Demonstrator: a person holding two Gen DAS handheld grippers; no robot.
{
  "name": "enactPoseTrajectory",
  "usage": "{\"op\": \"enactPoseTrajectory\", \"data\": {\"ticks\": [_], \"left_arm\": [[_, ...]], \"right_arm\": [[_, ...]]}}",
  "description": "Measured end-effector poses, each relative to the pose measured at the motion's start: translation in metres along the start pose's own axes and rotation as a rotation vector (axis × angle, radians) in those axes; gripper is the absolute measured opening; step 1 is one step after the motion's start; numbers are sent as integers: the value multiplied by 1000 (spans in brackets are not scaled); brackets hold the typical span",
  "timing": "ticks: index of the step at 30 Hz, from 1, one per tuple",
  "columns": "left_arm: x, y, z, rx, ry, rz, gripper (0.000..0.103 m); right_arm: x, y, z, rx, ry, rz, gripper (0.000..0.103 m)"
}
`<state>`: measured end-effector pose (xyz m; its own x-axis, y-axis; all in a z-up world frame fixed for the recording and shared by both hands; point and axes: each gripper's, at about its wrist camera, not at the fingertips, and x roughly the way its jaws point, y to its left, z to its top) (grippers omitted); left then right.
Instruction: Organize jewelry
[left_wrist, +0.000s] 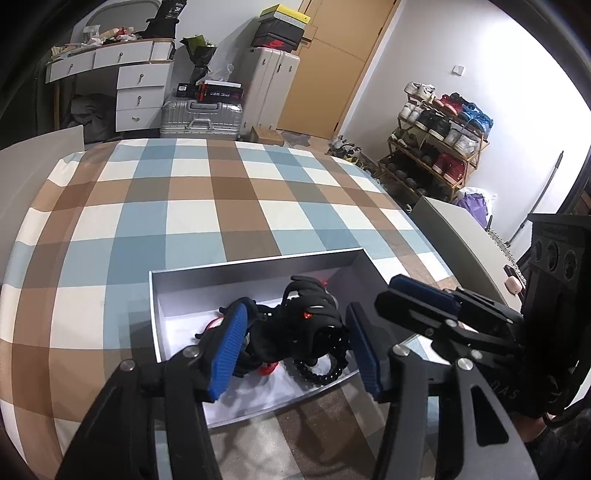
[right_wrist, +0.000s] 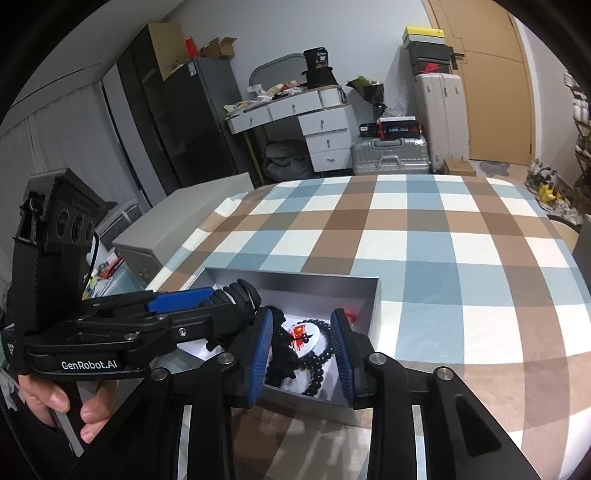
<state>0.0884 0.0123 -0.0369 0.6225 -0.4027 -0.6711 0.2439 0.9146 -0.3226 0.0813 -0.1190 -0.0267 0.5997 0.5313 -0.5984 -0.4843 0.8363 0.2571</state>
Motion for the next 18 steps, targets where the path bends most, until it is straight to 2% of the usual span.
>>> {"op": "enactPoseTrajectory", "data": {"ticks": [2, 5, 8, 13, 15, 18], "left_arm": [[-2, -1, 0, 8, -1, 0, 54], [-8, -5, 1, 24, -23, 8, 66], [-15, -7, 2, 43, -49, 12, 68], [-27, -9, 1, 57, -97, 54, 74], [-35, -8, 0, 56, -135, 82, 78], [-47, -6, -2, 50, -203, 131, 79]], "right_arm": [[-4, -2, 1, 12, -14, -4, 34], [-9, -4, 2, 26, -35, -13, 41], [-14, -5, 4, 38, -52, -20, 46], [-30, -4, 6, 54, -106, -31, 64], [-39, -2, 7, 54, -143, -30, 69], [-53, 3, 7, 50, -211, -31, 81]]}}
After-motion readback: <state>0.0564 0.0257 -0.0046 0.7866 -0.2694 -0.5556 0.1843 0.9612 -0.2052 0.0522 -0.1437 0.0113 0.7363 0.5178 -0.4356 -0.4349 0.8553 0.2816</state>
